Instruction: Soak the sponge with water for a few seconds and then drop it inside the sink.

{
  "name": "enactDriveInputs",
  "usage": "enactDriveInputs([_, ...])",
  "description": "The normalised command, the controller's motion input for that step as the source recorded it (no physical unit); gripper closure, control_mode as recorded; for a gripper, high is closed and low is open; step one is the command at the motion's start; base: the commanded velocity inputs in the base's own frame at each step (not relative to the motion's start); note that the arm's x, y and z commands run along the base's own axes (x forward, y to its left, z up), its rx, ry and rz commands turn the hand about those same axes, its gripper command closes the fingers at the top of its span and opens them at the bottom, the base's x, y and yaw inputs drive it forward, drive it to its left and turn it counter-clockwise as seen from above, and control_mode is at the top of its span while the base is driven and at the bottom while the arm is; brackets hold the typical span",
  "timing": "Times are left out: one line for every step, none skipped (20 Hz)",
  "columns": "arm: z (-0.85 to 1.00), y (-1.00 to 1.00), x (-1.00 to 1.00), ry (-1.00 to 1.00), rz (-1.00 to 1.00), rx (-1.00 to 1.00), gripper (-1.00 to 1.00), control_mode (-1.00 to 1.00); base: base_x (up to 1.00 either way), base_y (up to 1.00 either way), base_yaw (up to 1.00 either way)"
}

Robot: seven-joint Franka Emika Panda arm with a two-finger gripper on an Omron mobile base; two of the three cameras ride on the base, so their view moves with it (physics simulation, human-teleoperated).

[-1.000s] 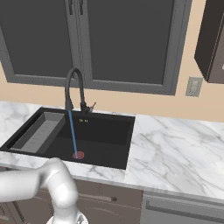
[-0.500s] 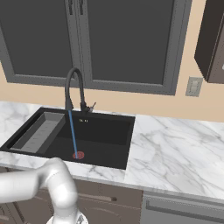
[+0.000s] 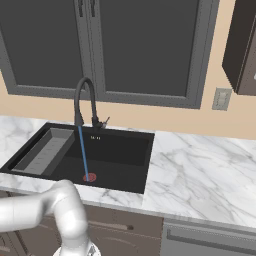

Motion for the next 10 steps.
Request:
enactDriveInputs([-0.19, 0.18, 0.16, 0.02, -0.03, -0.05, -1.0, -1.0, 0.0, 0.0, 0.0])
enactDriveInputs([-0.19, 0.17, 0.19, 0.01, -0.03, -0.07, -1.0, -1.0, 0.0, 0.0, 0.0])
enactDriveInputs([-0.15, 0.16, 0.19, 0.0, -0.02, -0.08, -1.0, -1.0, 0.0, 0.0, 0.0])
enactDriveInputs([-0.11, 0.15, 0.16, 0.0, -0.01, -0.08, -1.0, -1.0, 0.0, 0.0, 0.0])
enactDriveInputs([-0.06, 0.14, 0.15, 0.0, -0.01, -0.08, -1.0, -1.0, 0.0, 0.0, 0.0])
enactDriveInputs([-0.05, 0.15, 0.12, 0.0, -0.01, -0.08, -1.0, -1.0, 0.0, 0.0, 0.0])
enactDriveInputs([-0.03, 0.17, 0.11, 0.01, -0.01, -0.08, -1.0, -1.0, 0.0, 0.0, 0.0])
enactDriveInputs([-0.02, 0.17, 0.09, 0.01, -0.01, -0.08, -1.0, -1.0, 0.0, 0.0, 0.0])
enactDriveInputs([-0.03, 0.19, 0.08, 0.01, -0.01, -0.08, -1.0, -1.0, 0.0, 0.0, 0.0])
enactDriveInputs([-0.02, 0.19, 0.06, 0.03, -0.01, -0.07, -1.0, -1.0, 0.0, 0.0, 0.0])
